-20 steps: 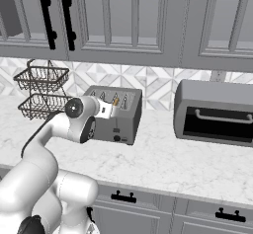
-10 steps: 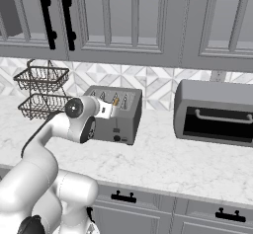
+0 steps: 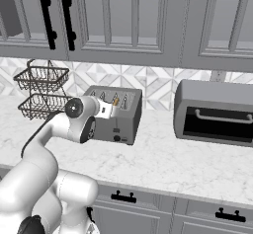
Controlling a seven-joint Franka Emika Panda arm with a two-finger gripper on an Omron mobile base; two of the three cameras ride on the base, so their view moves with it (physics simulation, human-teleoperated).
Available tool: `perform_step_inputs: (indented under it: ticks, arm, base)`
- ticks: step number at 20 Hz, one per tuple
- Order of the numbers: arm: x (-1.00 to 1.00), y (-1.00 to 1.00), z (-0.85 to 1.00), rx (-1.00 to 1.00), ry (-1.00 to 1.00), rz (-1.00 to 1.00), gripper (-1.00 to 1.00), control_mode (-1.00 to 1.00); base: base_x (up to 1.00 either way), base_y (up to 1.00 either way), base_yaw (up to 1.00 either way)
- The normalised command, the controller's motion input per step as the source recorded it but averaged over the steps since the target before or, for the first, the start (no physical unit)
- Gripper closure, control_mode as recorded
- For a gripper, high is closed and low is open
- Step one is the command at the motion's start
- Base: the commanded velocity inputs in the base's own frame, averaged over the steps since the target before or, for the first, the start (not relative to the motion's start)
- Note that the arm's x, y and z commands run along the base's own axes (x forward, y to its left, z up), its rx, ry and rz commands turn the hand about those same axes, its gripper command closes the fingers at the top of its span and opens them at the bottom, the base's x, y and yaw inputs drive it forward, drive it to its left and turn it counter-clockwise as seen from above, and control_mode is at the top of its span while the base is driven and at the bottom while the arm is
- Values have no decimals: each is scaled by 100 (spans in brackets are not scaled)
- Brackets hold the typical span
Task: Start the toaster. Once the lever pops up, take the bread to the plate on the dining counter.
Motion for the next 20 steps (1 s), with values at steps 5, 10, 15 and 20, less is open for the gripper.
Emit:
perform_step_inputs:
  ticks: [5,10,15,20]
  arm:
    - [0,0,0,0,0,0,-100,-100]
    - [0,0,0,0,0,0,-100,-100]
    - [0,0,0,0,0,0,-100,-100]
    - [0,0,0,0,0,0,-100,-100]
  base:
    - [0,0,0]
    - [0,0,0]
    - [0,0,0]
    - [0,0,0]
